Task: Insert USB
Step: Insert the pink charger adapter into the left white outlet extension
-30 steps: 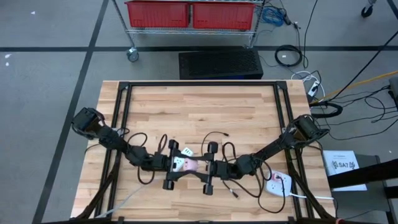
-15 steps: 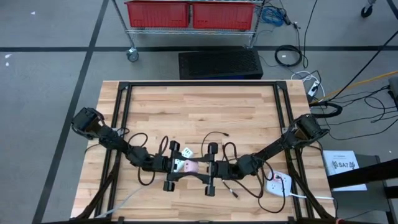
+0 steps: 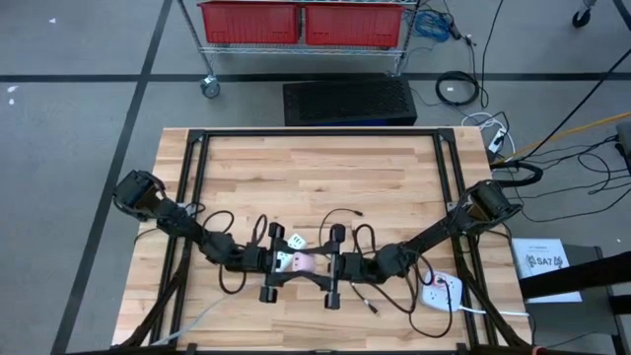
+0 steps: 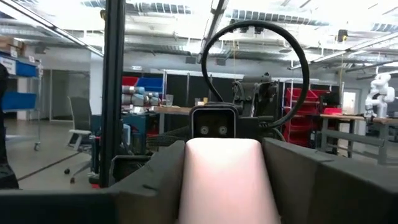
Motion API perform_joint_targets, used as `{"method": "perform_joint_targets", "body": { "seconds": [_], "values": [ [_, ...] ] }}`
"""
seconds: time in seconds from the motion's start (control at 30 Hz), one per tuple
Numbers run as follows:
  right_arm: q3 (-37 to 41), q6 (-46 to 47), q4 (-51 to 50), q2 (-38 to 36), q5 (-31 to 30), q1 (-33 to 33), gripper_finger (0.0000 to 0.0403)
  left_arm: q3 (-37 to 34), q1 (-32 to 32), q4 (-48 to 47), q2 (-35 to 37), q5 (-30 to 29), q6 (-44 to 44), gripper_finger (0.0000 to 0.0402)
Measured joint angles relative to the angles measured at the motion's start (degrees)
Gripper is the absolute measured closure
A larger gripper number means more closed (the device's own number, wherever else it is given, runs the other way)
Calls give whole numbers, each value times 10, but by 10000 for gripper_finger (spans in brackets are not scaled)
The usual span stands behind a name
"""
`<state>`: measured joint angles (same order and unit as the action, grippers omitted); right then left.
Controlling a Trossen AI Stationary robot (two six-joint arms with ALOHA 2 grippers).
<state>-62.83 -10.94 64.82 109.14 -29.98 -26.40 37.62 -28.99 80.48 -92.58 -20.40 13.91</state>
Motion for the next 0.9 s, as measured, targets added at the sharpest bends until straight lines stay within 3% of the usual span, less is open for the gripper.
{"method": "perform_joint_targets", "body": {
  "seconds": [0.13,0.23,0.7,0.9],
  "values": [
    [0,-13,-15,-5,-52,-2,158,-3,2,-21,0,-21,0,212],
    [0,-22,-46,-14,-82,-2,134,-3,3,-48,0,-40,-5,212],
    [1,22,-296,-111,-88,-2,158,-2,2,-132,2,-64,-49,212],
    [1,97,-429,-167,-46,-2,149,-2,0,-172,2,-64,-72,215]
  ]
}}
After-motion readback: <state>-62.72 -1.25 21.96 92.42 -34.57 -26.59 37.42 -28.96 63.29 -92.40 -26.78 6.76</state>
